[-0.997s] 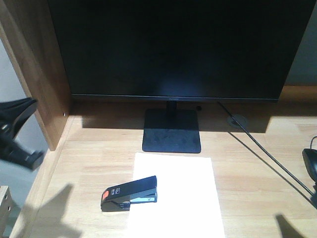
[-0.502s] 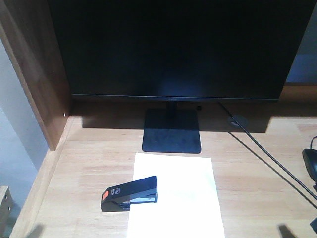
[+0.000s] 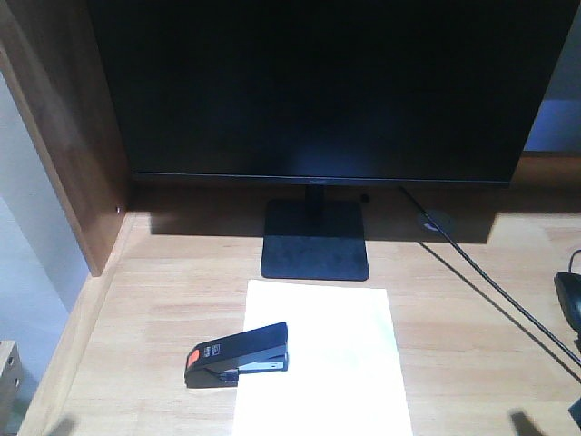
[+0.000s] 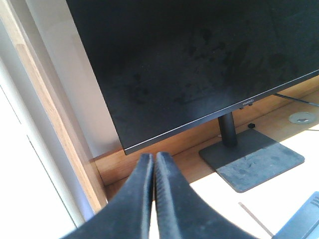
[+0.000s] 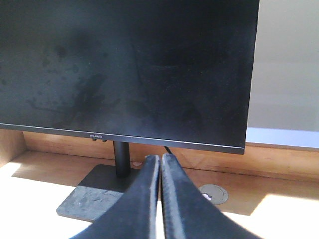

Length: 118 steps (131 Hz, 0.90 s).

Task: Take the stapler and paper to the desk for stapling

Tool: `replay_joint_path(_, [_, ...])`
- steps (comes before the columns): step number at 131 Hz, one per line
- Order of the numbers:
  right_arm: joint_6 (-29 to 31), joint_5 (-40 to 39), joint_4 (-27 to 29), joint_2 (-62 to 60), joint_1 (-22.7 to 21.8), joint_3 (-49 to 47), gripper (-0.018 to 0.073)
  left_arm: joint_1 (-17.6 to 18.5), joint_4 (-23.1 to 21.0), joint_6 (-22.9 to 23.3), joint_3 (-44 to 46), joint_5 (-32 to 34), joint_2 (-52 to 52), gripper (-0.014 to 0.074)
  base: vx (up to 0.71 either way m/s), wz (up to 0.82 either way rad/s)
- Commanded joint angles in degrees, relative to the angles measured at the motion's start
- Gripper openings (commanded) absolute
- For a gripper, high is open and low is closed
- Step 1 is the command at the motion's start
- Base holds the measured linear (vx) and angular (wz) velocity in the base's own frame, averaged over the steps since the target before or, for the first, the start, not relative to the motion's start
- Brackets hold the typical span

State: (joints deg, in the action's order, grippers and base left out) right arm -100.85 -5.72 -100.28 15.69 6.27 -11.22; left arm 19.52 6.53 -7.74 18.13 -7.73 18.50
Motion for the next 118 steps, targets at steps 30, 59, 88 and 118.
replay_joint_path(30, [0.26, 1.17, -2.66, 0.42, 0.06, -1.61, -0.001, 0.19, -0.04, 0.14, 1.62, 3.83, 0.43, -0.0006, 0.0, 0.0])
replay_joint_path(59, [0.26, 1.17, -2.66, 0.42, 0.06, -1.61, -0.001, 0.19, -0.09, 0.14, 1.62, 2.15, 0.43, -0.0006, 0.0, 0.0])
replay_joint_path(88, [0.26, 1.11, -2.66, 0.42, 0.06, -1.61, -0.001, 0.33, -9.25, 5.76, 1.62, 1.69, 0.43, -0.0006, 0.0, 0.0])
replay_joint_path(118, [0.26, 1.11, -2.66, 0.42, 0.06, -1.61, -0.001, -0.79, -8.87, 6.17, 1.62, 1.31, 0.43, -0.0006, 0.0, 0.0])
